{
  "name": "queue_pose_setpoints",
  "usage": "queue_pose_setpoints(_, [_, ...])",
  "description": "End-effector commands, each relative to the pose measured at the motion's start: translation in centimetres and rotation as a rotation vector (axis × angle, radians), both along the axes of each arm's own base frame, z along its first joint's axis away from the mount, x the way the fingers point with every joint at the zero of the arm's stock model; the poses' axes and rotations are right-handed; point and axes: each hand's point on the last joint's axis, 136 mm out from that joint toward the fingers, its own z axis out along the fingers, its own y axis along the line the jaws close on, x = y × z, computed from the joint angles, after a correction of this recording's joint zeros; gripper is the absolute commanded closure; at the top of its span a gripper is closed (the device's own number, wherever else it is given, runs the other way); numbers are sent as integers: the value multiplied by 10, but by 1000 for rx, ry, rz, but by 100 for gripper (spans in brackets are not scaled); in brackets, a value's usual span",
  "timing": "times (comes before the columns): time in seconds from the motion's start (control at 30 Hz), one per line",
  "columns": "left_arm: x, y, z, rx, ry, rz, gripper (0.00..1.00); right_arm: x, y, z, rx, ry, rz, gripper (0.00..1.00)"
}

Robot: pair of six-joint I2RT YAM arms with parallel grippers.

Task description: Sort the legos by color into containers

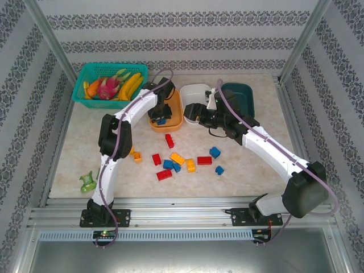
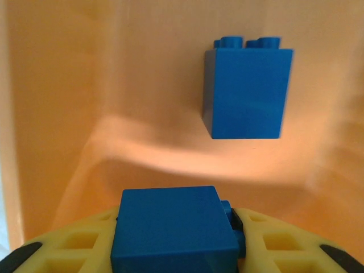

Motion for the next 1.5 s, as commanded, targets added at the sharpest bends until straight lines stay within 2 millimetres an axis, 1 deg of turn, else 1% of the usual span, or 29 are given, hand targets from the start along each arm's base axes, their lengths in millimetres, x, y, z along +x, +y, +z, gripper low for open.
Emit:
queue_pose_setpoints(0.0, [-11,13,-10,60,63,-41,55,-5,-8,1,12,7,-16,34])
queue_pose_setpoints(0.13, [-8,9,-15,39,53,-50,44,-13,-15,-7,-7,28,-24,34])
queue_pose_setpoints(0.23, [-5,5,-4,18,35,-51,35,-23,-23,-16,-50,54,-33,34])
queue_pose_setpoints(0.3, [-2,2,13,-1,1,-47,30,-34,-32,-24,-98,81,-43,34])
queue_pose_setpoints(0.37, [-1,-2,31,-33,-38,-41,29,-48,-39,-33,-158,101,-35,34])
queue_pose_setpoints(0.43, [-3,-6,55,-66,-87,-40,27,-67,-45,-45,-262,115,-13,35])
queue_pose_setpoints(0.5, [-11,-10,81,-99,-148,-47,25,-90,-47,-61,-364,147,30,35])
queue_pose_setpoints(0.53, [-18,-11,96,-117,-181,-53,24,-100,-48,-70,-401,168,48,35])
queue_pose_setpoints(0.57, [-26,-10,106,-131,-203,-54,23,-111,-47,-80,-432,191,71,35])
queue_pose_setpoints(0.6, [-38,-9,123,-159,-238,-59,21,-121,-45,-90,-453,213,91,36])
queue_pose_setpoints(0.67, [-64,-5,142,-209,-278,-69,20,-137,-41,-107,-489,255,121,36])
queue_pose_setpoints(0.73, [-94,0,151,-262,-296,-75,19,-149,-36,-122,-523,300,152,36])
queue_pose_setpoints(0.77, [-112,3,150,-284,-298,-81,17,-154,-34,-130,-547,320,165,36])
queue_pose_setpoints(0.8, [-130,5,146,-307,-292,-91,17,-158,-30,-137,-571,334,180,36])
queue_pose_setpoints(0.87, [-161,6,143,-364,-305,-123,17,-162,-21,-150,-606,346,207,36])
queue_pose_setpoints(0.93, [-187,8,139,-427,-320,-151,17,-164,-11,-162,-644,357,238,36])
queue_pose_setpoints(1.03, [-223,16,136,-501,-357,-171,10,-162,-1,-177,-727,365,269,36])
queue_pose_setpoints(1.13, [-246,22,137,-555,-393,-179,7,-155,-1,-191,-774,381,249,36])
queue_pose_setpoints(1.2, [-254,25,139,-579,-416,-175,7,-151,-1,-201,-803,382,248,36])
queue_pose_setpoints(1.3, [-259,25,147,-611,-450,-173,6,-147,1,-215,-841,395,264,36])
queue_pose_setpoints(1.47, [-261,25,154,-617,-460,-186,6,-139,-1,-227,-903,390,271,36])
